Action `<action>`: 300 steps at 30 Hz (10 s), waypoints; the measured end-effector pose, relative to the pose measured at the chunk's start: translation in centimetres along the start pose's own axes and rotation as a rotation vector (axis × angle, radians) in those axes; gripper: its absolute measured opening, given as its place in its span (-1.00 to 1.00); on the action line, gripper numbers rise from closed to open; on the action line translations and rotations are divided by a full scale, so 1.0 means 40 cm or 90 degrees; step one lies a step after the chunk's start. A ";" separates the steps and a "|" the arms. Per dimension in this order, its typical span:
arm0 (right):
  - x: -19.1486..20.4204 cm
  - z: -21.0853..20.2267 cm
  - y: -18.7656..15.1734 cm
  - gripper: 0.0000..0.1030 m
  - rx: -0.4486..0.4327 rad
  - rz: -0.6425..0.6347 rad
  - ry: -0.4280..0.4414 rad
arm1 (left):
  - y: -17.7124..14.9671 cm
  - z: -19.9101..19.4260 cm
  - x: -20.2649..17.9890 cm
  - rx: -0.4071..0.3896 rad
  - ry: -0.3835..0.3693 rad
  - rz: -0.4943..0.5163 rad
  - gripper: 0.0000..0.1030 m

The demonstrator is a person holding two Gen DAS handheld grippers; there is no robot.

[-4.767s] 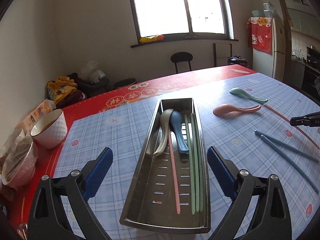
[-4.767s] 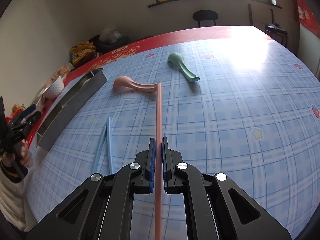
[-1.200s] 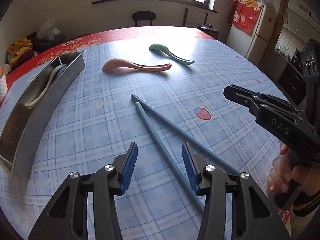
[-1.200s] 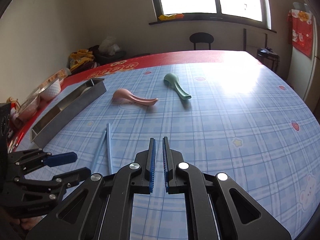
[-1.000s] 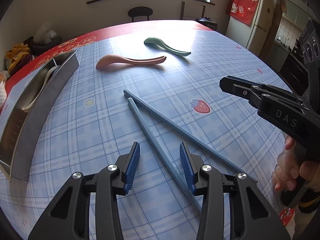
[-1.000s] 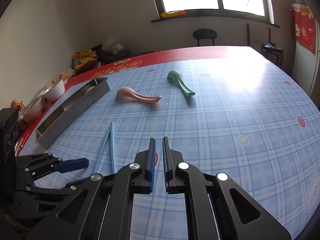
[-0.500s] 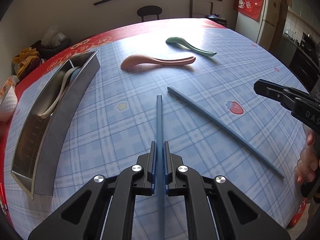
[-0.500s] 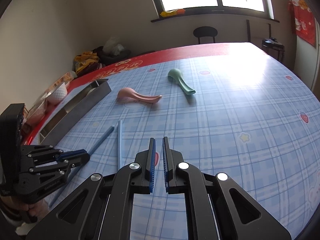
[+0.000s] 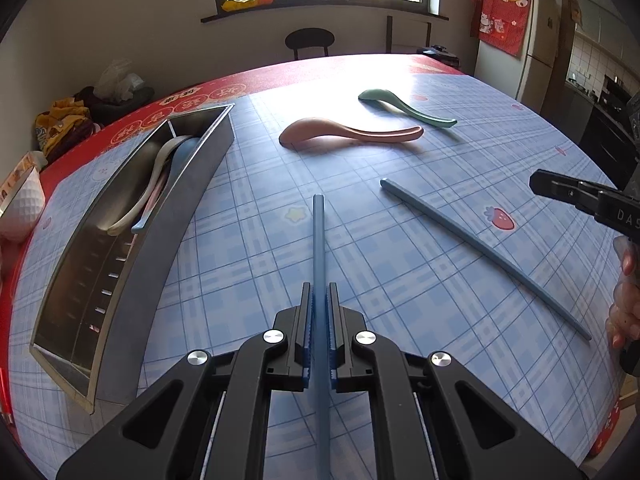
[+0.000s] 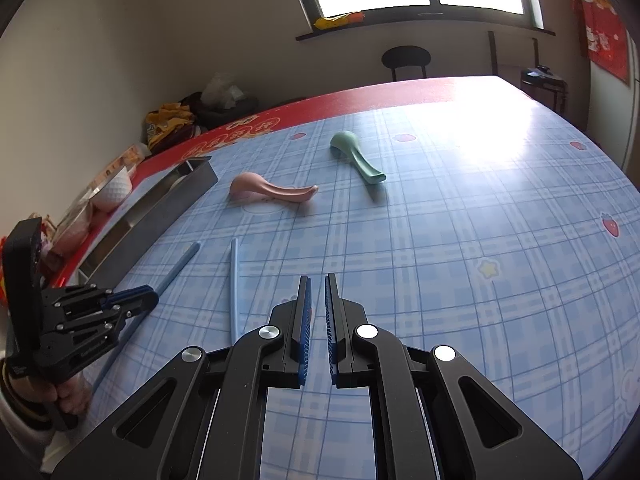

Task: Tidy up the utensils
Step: 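Lift the blue chopstick with the left gripper while the right gripper grasps the pink spoon, then carry the blue chopstick into the steel tray and open the left gripper, then carry the pink spoon into the steel tray and open the right gripper, then grasp the second blue chopstick on the table with the left gripper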

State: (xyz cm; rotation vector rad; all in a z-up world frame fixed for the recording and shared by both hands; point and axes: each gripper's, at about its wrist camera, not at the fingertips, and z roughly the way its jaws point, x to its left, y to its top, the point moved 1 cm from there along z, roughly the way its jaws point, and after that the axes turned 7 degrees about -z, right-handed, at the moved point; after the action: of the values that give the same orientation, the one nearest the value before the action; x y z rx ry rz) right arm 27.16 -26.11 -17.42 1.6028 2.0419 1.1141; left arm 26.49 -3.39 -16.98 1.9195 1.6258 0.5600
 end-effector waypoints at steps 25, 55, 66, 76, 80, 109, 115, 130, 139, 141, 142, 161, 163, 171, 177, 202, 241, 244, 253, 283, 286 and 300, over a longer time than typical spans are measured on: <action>0.243 0.319 0.242 -0.77 0.111 -0.425 -0.050 | -0.003 -0.060 0.111 -0.074 -0.050 -0.157 -0.88; 0.128 0.354 0.277 -0.87 0.139 -0.179 0.027 | -0.004 -0.062 0.103 -0.075 -0.059 -0.151 -0.88; 0.074 0.165 0.165 -0.87 0.043 -0.001 0.110 | -0.006 -0.072 0.105 -0.086 -0.070 -0.154 -0.88; 0.041 0.072 0.063 -0.87 -0.009 0.032 0.110 | -0.008 -0.076 0.097 -0.081 -0.096 -0.144 -0.88; 0.022 0.062 0.055 -0.87 -0.029 0.055 0.127 | -0.006 -0.070 0.103 -0.065 -0.105 -0.150 -0.88; -0.008 0.063 0.039 -0.87 -0.034 0.090 0.169 | 0.245 -0.110 0.281 -0.033 -0.046 -0.048 -0.88; -0.009 0.068 0.041 -0.87 -0.029 0.094 0.167 | 0.271 -0.016 0.278 0.005 -0.043 -0.013 -0.88; -0.010 0.075 0.040 -0.87 -0.024 0.095 0.166 | 0.260 0.108 0.277 0.090 -0.053 0.006 -0.87; -0.005 0.080 0.041 -0.87 -0.018 0.093 0.157 | 0.253 -0.003 0.302 0.001 -0.056 -0.024 -0.27; -0.003 0.081 0.042 -0.87 -0.016 0.092 0.152 | 0.230 -0.038 0.296 -0.037 -0.032 -0.015 -0.05; -0.001 0.082 0.042 -0.87 -0.014 0.092 0.150 | 0.215 -0.055 0.294 -0.057 -0.020 -0.012 0.00; 0.006 0.128 0.054 -0.86 0.060 0.110 0.035 | 0.046 -0.158 0.367 -0.207 0.064 -0.077 0.88; 0.011 0.136 0.062 -0.86 0.085 0.107 0.018 | 0.046 -0.165 0.379 -0.213 0.053 -0.088 0.88; 0.092 0.120 0.168 -0.86 0.118 0.083 -0.004 | 0.037 -0.160 0.389 -0.214 0.045 -0.099 0.88; 0.251 0.183 0.262 -0.86 0.127 0.030 -0.009 | 0.039 -0.172 0.400 -0.226 0.045 -0.112 0.88; 0.518 0.485 0.398 -0.86 0.201 0.076 -0.094 | 0.039 -0.177 0.517 -0.221 0.058 -0.239 0.88; 0.536 0.468 0.386 -0.41 0.211 0.182 0.064 | 0.034 -0.165 0.535 -0.205 0.048 -0.261 0.88; 0.519 0.442 0.379 -0.41 0.199 0.138 0.036 | 0.034 -0.167 0.529 -0.209 0.048 -0.256 0.88; 0.415 0.313 0.293 -0.41 0.163 0.053 0.028 | 0.032 -0.168 0.501 -0.221 0.060 -0.226 0.88; -0.040 0.048 0.052 -0.41 0.077 -0.027 -0.050 | 0.074 -0.021 -0.117 0.034 -0.121 -0.133 -0.18; -0.059 0.040 0.038 -0.41 0.067 -0.027 -0.039 | 0.069 0.022 -0.168 0.080 -0.142 -0.144 -0.28; -0.092 0.028 0.018 -0.41 0.043 0.008 0.033 | 0.100 0.094 -0.268 0.080 -0.060 -0.087 -0.72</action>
State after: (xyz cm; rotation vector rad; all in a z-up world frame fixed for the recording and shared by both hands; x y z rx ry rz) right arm 29.59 -29.04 -18.40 1.6362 2.1271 1.1141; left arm 29.99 -14.92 -16.82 1.8749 1.7505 0.3139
